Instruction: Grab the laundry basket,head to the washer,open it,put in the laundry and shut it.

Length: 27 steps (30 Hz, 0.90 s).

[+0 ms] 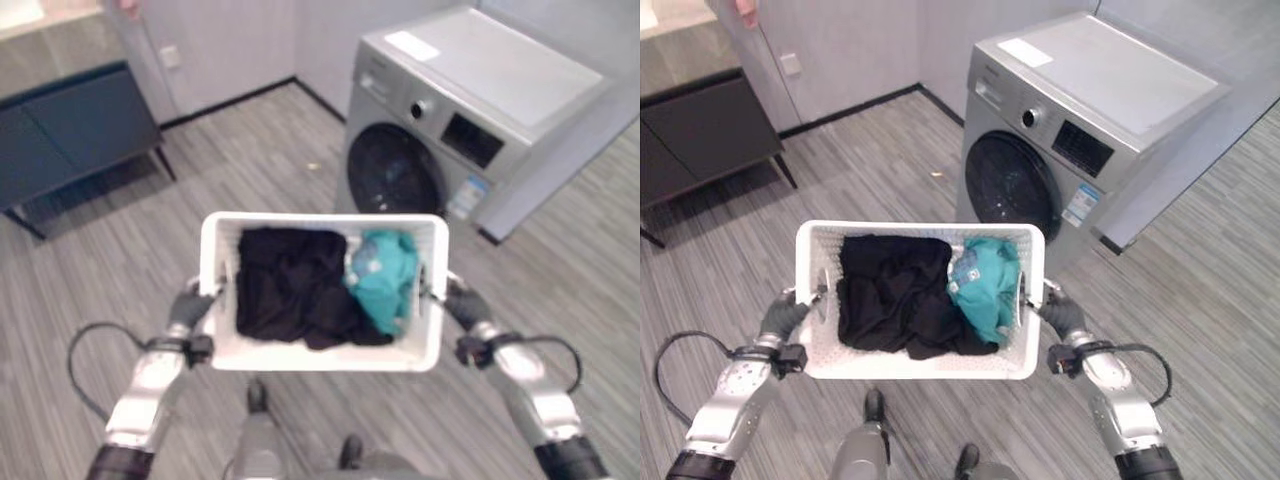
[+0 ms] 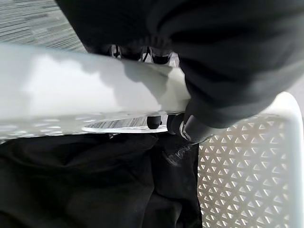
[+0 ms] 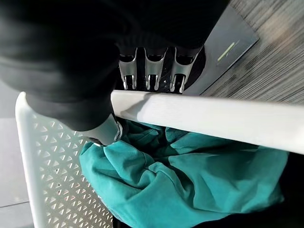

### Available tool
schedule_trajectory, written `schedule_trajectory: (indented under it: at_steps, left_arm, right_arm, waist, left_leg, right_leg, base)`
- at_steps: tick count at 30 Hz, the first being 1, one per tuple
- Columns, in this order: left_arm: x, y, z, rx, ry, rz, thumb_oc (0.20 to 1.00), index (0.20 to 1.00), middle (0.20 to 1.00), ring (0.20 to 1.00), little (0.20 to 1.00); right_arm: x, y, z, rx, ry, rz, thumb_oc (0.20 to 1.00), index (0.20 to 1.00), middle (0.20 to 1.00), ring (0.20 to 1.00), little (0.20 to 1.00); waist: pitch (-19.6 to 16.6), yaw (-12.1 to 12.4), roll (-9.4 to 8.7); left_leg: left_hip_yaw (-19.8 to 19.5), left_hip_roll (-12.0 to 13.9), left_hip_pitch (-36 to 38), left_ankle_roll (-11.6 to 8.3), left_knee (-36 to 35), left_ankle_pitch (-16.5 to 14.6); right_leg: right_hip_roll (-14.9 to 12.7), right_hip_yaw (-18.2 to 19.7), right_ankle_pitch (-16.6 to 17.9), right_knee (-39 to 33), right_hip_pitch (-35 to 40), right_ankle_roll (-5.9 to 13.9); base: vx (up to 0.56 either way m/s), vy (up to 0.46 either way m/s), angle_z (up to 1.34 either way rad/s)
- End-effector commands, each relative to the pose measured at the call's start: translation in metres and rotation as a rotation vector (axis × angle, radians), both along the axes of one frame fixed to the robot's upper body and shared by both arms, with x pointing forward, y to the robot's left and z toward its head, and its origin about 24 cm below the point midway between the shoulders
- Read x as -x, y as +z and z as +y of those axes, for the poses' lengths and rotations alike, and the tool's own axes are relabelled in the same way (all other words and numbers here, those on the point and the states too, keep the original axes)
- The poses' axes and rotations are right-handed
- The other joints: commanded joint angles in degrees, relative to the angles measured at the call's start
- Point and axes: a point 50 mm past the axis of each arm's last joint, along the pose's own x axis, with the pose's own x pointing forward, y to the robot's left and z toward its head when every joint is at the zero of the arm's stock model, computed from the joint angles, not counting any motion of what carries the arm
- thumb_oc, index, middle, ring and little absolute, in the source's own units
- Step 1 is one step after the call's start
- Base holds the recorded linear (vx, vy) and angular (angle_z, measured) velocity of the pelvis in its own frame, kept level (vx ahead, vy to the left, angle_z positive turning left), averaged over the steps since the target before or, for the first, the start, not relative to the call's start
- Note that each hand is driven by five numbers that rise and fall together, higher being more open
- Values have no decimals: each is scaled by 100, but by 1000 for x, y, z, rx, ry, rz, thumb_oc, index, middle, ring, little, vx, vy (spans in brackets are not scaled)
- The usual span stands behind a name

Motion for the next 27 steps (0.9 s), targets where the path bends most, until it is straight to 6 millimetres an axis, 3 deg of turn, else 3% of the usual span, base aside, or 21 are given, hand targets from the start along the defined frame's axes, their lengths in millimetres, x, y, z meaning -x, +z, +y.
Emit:
schedule_trajectory:
  at_steps: [1,2,5,8,10,12,13,16,19,24,25,27]
  left_arm:
    - [-12,69,31,-65,26,-310,200,200,200,200,200]
    - [-17,80,34,-106,13,-332,200,200,200,200,200]
    - [-23,95,36,-147,-8,-360,200,200,200,200,200]
    - [-28,104,35,-169,-38,-377,200,200,200,200,200]
    - [-36,109,30,-196,-102,-361,200,200,200,200,200]
    - [-39,111,27,-204,-127,-358,200,200,200,200,200]
    - [-44,116,21,-219,-176,-353,200,200,200,200,200]
    - [-47,119,15,-222,-211,-361,200,200,200,200,200]
    - [-50,117,3,-184,-265,-366,200,200,200,200,200]
    - [-46,107,-1,-135,-274,-347,200,200,200,200,200]
    - [-44,104,-2,-119,-274,-346,200,200,200,200,200]
    - [-43,100,-5,-83,-268,-345,200,200,200,200,200]
  right_arm:
    - [-7,47,-29,5,-87,-220,200,200,200,200,200]
    - [-7,50,-29,1,-85,-238,200,200,200,200,200]
    - [-7,45,-25,-40,-88,-224,200,200,200,200,200]
    - [-8,42,-21,-85,-88,-213,200,200,200,200,200]
    - [-12,43,-16,-116,-72,-212,200,200,200,200,200]
    - [-13,45,-16,-128,-72,-218,200,200,200,200,200]
    - [-13,48,-15,-151,-66,-228,200,200,200,200,200]
    - [-11,48,-14,-174,-67,-232,200,200,200,200,200]
    - [-2,44,-13,-207,-65,-227,200,200,200,200,200]
    - [5,40,-10,-216,-55,-212,200,200,200,200,200]
    - [5,38,-8,-219,-45,-200,200,200,200,200,200]
    - [5,40,-3,-234,-17,-209,200,200,200,200,200]
  waist:
    - [-607,32,-150]
    - [-599,-67,-72]
    - [-525,-130,15]
    - [-491,-197,95]
    - [-438,-322,203]
    - [-409,-355,222]
    - [-370,-441,213]
    - [-338,-489,199]
    - [-360,-621,156]
    - [-520,-655,150]
    - [-573,-686,197]
    - [-581,-752,250]
  left_leg:
    - [132,-281,-348,386,977,-814]
    - [220,-452,-152,616,959,-1073]
    - [372,-600,212,817,815,-1269]
    - [448,-642,518,789,510,-1287]
    - [472,-680,867,704,229,-1286]
    - [450,-683,987,658,157,-1297]
    - [430,-724,1181,568,121,-1347]
    - [411,-708,1334,476,139,-1436]
    - [337,-676,1649,324,269,-1603]
    - [337,-572,2113,184,360,-1702]
    - [339,-463,2142,109,526,-1641]
    - [346,-107,1952,-172,1580,-1000]
  right_leg:
    - [-981,-6,1270,679,528,447]
    - [-1121,74,1420,1256,274,415]
    - [-1311,-187,1504,1813,-197,436]
    - [-1234,-554,1227,1767,-493,425]
    - [-989,-996,853,1435,-885,409]
    - [-880,-1108,786,1184,-957,399]
    - [-669,-1237,737,579,-1143,415]
    - [-474,-1306,869,-55,-1202,454]
    - [-259,-1211,1236,-946,-1305,595]
    - [-58,-1443,1295,-1079,-1196,545]
    - [62,-1411,1236,-1052,-1118,434]
    - [379,-1215,990,-937,-1001,152]
  base:
    - [262,473,0]
    - [261,466,3]
    - [235,369,-12]
    - [194,182,-24]
    - [178,84,-16]
    - [188,9,-9]
    - [268,-37,7]
    - [213,-63,25]
    - [335,-106,37]
    - [369,-126,20]
    - [421,-221,-15]
    - [435,-393,-21]
